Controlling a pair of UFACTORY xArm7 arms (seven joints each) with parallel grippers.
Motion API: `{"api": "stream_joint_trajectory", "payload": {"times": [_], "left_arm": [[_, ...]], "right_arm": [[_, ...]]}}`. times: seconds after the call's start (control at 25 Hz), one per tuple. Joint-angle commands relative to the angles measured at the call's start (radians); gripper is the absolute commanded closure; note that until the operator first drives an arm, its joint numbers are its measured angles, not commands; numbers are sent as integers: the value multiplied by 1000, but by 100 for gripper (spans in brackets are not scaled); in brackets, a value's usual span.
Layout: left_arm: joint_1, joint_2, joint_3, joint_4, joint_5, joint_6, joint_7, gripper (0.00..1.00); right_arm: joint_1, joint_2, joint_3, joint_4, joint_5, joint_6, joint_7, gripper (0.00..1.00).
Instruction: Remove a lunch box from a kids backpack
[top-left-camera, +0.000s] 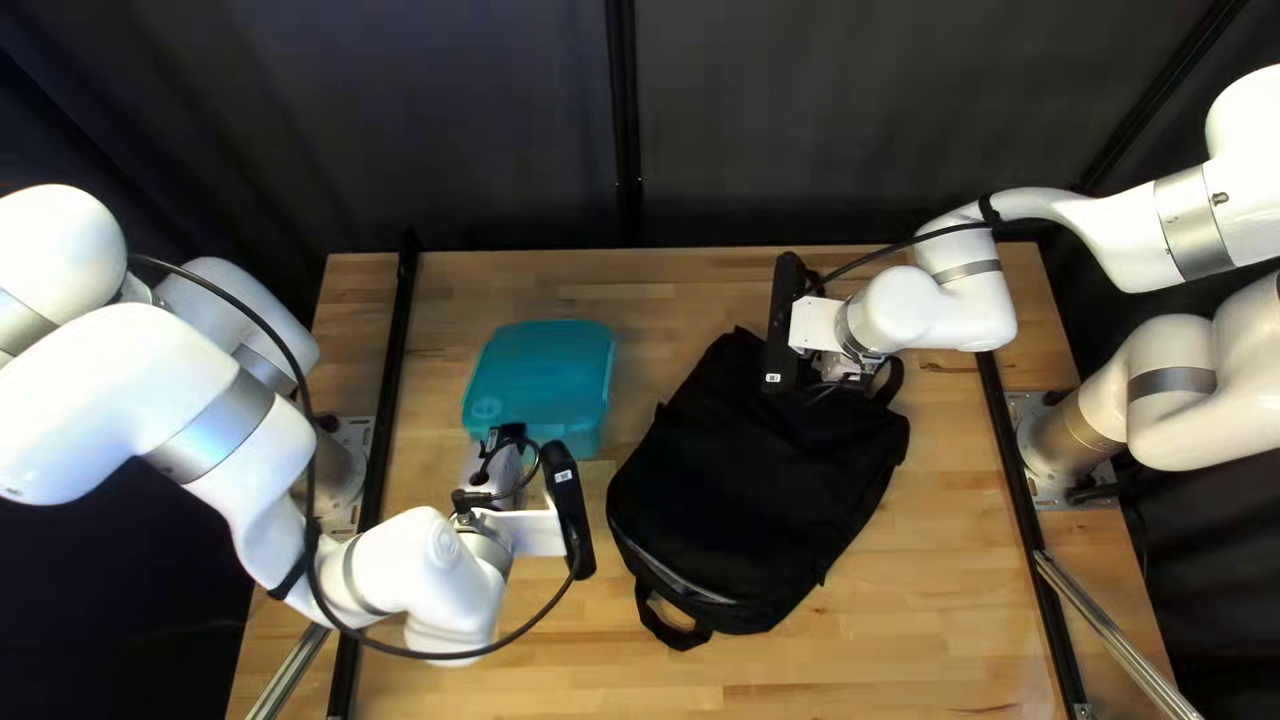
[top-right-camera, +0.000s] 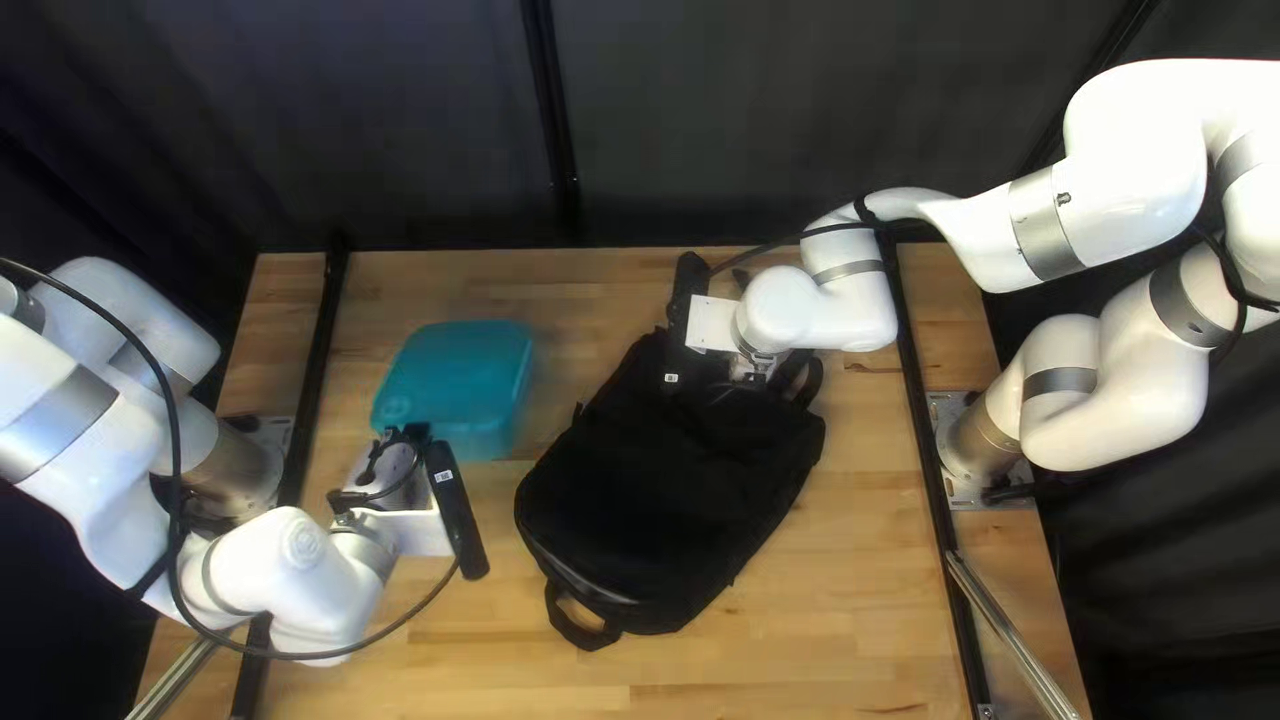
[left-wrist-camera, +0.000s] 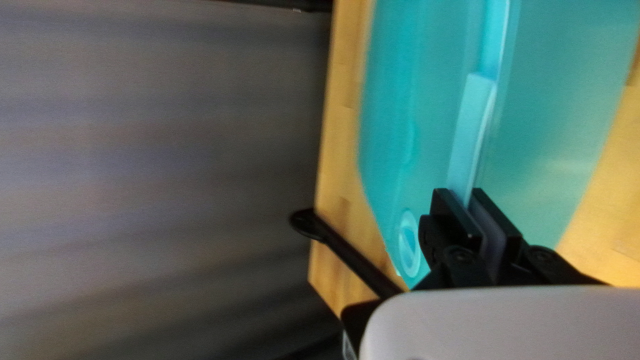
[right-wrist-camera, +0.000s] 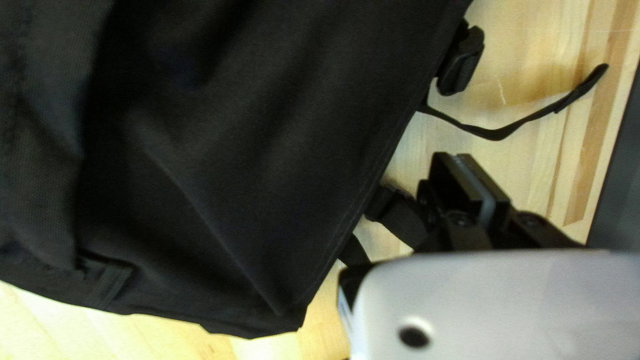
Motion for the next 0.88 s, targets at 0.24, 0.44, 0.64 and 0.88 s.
{"api": "stream_joint_trajectory", "payload": {"times": [0.24,0.44,0.64,0.88], "left_arm": [[27,-13,45,-54,-77,-165,44,100],[35,-12,58,-65,-100,-197,72,100],[38,-29,67,-71,-113,-218,105,28],[44,-103,84,-98,-141,-224,158,0]], "right_arm": [[-1,4,0,-2,-3,-5,0,100],[0,3,0,-3,-1,-5,1,100],[-2,11,0,-3,-5,-13,5,100],[1,7,3,-6,-3,-12,10,100]]}}
